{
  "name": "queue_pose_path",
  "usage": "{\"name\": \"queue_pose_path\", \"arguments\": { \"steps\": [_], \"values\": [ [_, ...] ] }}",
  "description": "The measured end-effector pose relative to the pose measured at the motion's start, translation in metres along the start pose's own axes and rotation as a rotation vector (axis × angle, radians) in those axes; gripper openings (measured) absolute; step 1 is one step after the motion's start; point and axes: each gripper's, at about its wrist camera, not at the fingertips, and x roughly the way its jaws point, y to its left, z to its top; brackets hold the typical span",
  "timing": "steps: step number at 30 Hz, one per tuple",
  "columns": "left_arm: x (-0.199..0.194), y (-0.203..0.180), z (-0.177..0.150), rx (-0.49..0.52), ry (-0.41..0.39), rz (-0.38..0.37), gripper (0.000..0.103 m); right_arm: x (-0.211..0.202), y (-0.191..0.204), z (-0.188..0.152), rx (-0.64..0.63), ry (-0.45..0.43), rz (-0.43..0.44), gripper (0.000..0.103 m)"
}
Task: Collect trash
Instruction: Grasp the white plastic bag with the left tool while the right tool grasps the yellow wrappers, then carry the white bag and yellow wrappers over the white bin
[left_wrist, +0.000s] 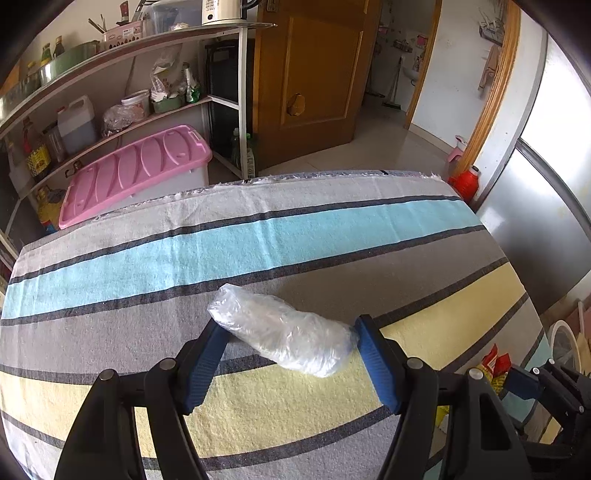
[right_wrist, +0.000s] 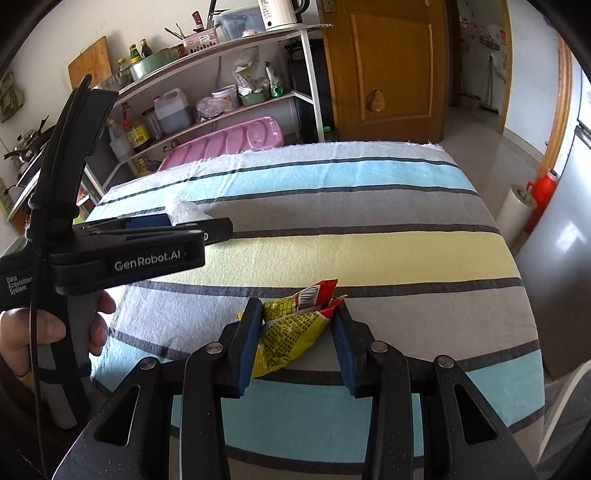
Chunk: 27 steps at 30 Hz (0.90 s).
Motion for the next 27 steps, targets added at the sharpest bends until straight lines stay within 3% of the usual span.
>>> {"name": "queue_pose_path", "arguments": {
  "steps": [4,10,15,17,27],
  "values": [
    [0.002,-0.003,-0.001,0.015,-0.013,0.032,0.069,0.001,-0.002,0.0,0.006,-0.001,0.008,0.039],
    [0.001,-0.002,-0.001,0.033,-0.03,0.072,0.043,0.001,-0.003,-0.001,0.01,-0.005,0.012,0.039],
    [-0.002,0.003,-0.002,0.01,-0.039,0.079,0.035,0.0,-0.005,-0.001,0.017,-0.008,0.016,0.039],
    [-0.003,0.004,-0.003,0.005,-0.037,0.078,0.028,0.0,-0.005,-0.001,0.019,-0.009,0.019,0.039],
    [-0.037,-0.003,-0.017,0.018,-0.063,0.04,0.027,-0.016,-0.005,-0.004,0.038,-0.036,0.03,0.039]
  ]
}}
